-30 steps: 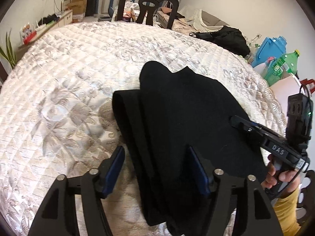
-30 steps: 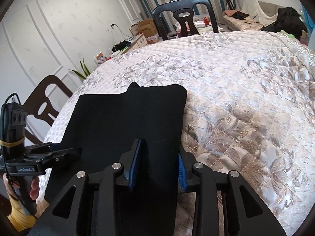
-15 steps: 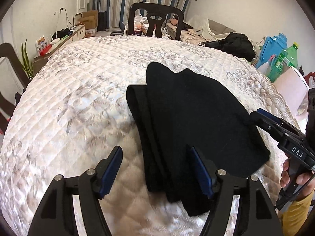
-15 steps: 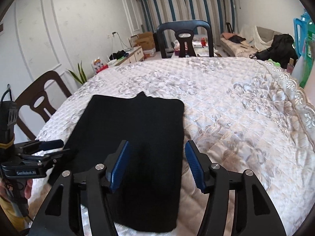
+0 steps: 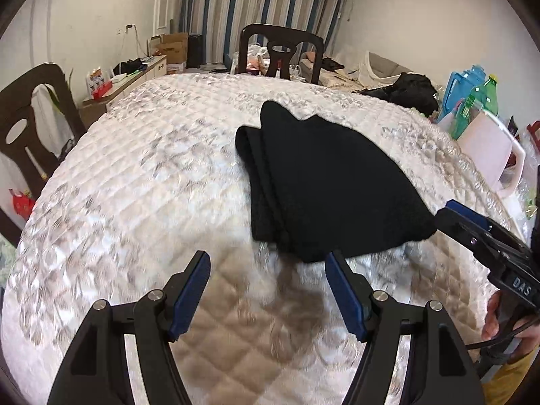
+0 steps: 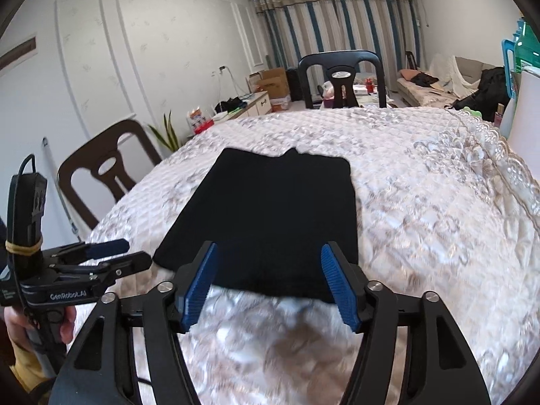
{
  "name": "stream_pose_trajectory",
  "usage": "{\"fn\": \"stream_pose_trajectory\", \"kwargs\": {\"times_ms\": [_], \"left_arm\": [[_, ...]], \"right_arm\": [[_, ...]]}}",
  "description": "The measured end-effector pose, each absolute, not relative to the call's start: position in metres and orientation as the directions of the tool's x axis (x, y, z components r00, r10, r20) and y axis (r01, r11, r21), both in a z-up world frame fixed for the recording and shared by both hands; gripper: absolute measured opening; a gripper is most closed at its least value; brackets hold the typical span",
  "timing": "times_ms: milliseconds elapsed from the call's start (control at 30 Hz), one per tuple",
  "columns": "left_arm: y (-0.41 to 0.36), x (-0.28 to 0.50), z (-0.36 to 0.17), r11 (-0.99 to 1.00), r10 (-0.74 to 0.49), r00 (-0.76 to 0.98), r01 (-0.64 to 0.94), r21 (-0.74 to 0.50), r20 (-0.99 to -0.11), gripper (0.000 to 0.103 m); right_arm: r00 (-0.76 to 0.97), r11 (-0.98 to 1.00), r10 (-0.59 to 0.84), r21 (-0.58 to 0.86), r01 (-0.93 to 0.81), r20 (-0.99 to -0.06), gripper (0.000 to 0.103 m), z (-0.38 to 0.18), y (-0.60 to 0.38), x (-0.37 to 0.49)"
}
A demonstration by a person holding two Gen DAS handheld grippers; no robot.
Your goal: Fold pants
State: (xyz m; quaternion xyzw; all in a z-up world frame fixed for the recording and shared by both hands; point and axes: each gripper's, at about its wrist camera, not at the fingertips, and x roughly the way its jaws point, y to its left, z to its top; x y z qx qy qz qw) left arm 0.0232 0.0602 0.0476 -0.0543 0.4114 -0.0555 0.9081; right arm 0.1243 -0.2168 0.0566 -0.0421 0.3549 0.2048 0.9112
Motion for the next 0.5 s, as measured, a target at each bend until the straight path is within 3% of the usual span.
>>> {"fn": "stream_pose_trajectory", "kwargs": {"times_ms": [500], "left_arm": [[0.041,0.011,0.014,0.993,-0.117,0.602,0.058,-0.103,-0.789,0.073]], "right_arm": [[0.61,0.925,0.226,-0.029,-0.379,-0.759,0.066,0.019,-0.206,0.108]]}}
